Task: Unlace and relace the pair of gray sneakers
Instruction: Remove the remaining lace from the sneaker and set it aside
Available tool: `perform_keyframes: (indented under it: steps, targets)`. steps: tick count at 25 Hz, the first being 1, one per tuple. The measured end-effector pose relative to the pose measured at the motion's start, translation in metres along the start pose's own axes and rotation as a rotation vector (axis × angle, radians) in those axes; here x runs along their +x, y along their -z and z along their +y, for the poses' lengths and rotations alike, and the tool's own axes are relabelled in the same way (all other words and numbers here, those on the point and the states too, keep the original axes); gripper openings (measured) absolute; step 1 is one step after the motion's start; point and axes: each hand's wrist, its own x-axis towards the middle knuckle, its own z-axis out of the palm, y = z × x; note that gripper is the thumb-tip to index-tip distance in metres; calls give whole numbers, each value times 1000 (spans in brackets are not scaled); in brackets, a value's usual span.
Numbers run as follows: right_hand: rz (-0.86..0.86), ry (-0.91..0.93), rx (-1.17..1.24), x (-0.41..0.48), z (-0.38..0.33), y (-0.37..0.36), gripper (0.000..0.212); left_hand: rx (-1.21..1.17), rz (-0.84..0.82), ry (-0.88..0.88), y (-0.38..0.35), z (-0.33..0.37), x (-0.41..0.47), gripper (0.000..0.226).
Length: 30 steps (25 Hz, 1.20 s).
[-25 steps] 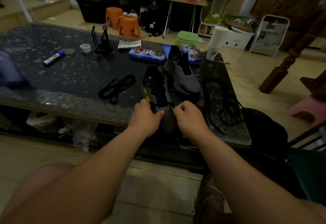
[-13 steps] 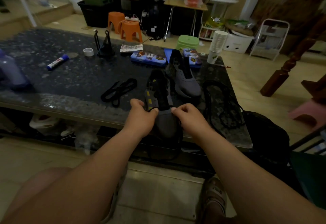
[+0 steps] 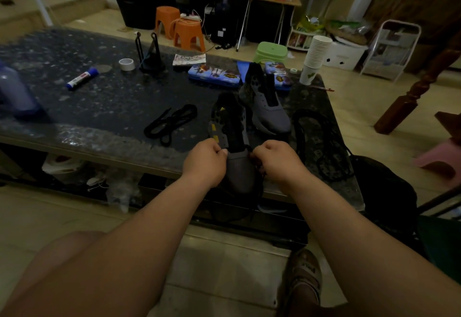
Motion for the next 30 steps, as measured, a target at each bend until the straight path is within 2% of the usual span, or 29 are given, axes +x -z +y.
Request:
perform_keyframes:
  steps: [3, 5, 7, 8, 10, 13, 15, 18, 22, 26, 28, 30]
  targets:
    - [-174, -70, 416, -14, 14, 5, 14, -98, -57, 53, 6, 1, 5, 28]
    - [-195, -89, 501, -16, 17, 7, 8, -353, -144, 146, 19, 7, 6, 22]
    - [-188, -104, 510, -14, 13, 8, 3, -648, -371, 276, 37, 7, 3, 18]
    - [-176, -122, 493, -14, 10, 7, 5, -700, -455, 295, 43, 4, 2, 15]
    - [-125, -152, 356, -15, 4, 4, 16, -555, -446, 218, 44, -2, 0, 17]
    - [-7, -71, -12, -14, -1, -8, 35, -209, -213, 75, 23, 2, -2, 36]
    - [68, 24, -198, -10, -6, -13, 35, -47, -51, 15, 13, 7, -8, 32]
    - [97, 66, -333, -3, -10, -16, 31, 52, -21, -51, 4, 1, -7, 31]
    - [64, 47, -318, -3, -10, -12, 31, -20, -99, -14, 11, 6, -3, 32]
    - [42, 19, -259, -6, -10, -7, 37, -584, -488, 149, 48, 2, -2, 16]
    - [6, -57, -68, -9, -14, -3, 33, -611, -512, 133, 48, -2, -8, 18]
    - [-67, -182, 306, -13, -19, 4, 21, -468, -445, 68, 35, -1, -12, 24]
